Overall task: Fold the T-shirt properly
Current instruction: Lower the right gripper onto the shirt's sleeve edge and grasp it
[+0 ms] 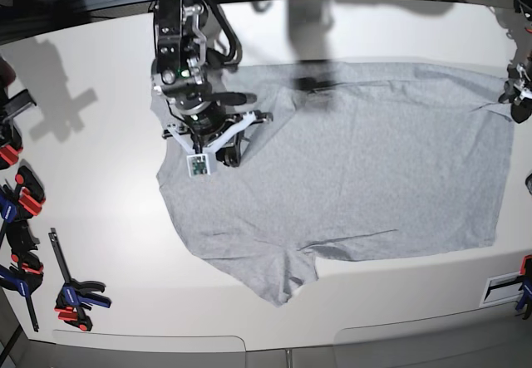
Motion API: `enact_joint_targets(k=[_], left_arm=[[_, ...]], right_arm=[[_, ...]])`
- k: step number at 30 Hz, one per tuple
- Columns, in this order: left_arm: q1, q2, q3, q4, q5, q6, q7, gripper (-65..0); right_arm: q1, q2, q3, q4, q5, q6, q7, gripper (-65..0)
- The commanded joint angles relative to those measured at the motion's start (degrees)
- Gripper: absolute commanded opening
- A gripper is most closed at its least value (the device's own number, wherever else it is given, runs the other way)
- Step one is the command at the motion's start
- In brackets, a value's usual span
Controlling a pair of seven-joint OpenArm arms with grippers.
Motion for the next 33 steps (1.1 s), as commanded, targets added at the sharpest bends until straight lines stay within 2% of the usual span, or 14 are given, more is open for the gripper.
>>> enact_joint_targets(k=[1,4,9,21,23,24,26,27,28,33], left_arm=[[-0.5,-1.8,-0.4,0.8,0.3,0.7,-2.0,-65.0],[-0.5,-1.8,-0.4,0.8,3.4,2.8,-3.1,-65.0],[-0.5,-1.8,-0.4,0.8,3.9,2.8,-3.1,-65.0],[-0.5,-1.8,-0.4,0.8,3.2,2.7,-3.3,-65.0],[-0.5,-1.8,-0.4,0.8,3.2,2.7,-3.3,-56.8],[-0.5,-1.8,-0.4,0.8,3.2,2.7,-3.3,-51.8],[-0.5,-1.8,-0.4,0.8,3.2,2.7,-3.3,-43.3],[-0.5,-1.8,-0.4,0.8,3.2,2.7,-3.3,-40.9],[-0.5,-1.8,-0.4,0.8,3.2,2.7,-3.3,-39.9],[-0.5,-1.8,-0.4,0.8,3.2,2.7,-3.3,-39.8]], right_arm=[[1.6,-0.3,-0.1,0.3,0.2,-0.6,2.1,-65.0],[2.9,-0.3,-0.1,-1.1,-2.4,-2.4,2.6,-65.0],[3.6,-0.3,-0.1,-1.1,-4.3,-4.4,2.7,-65.0],[3.6,-0.3,-0.1,-1.1,-4.1,-4.5,2.4,-65.0],[3.6,-0.3,-0.1,-1.1,-4.0,-4.5,2.3,-65.0],[3.6,-0.3,-0.1,-1.1,-4.0,-4.5,2.3,-63.0],[3.6,-0.3,-0.1,-1.1,-4.0,-4.5,2.4,-43.7],[3.6,-0.3,-0.1,-1.1,-4.1,-4.5,2.4,-36.7],[3.6,-0.3,-0.1,-1.1,-4.1,-4.5,2.5,-33.9],[3.6,-0.3,-0.1,-1.1,-4.2,-4.5,2.8,-33.8]])
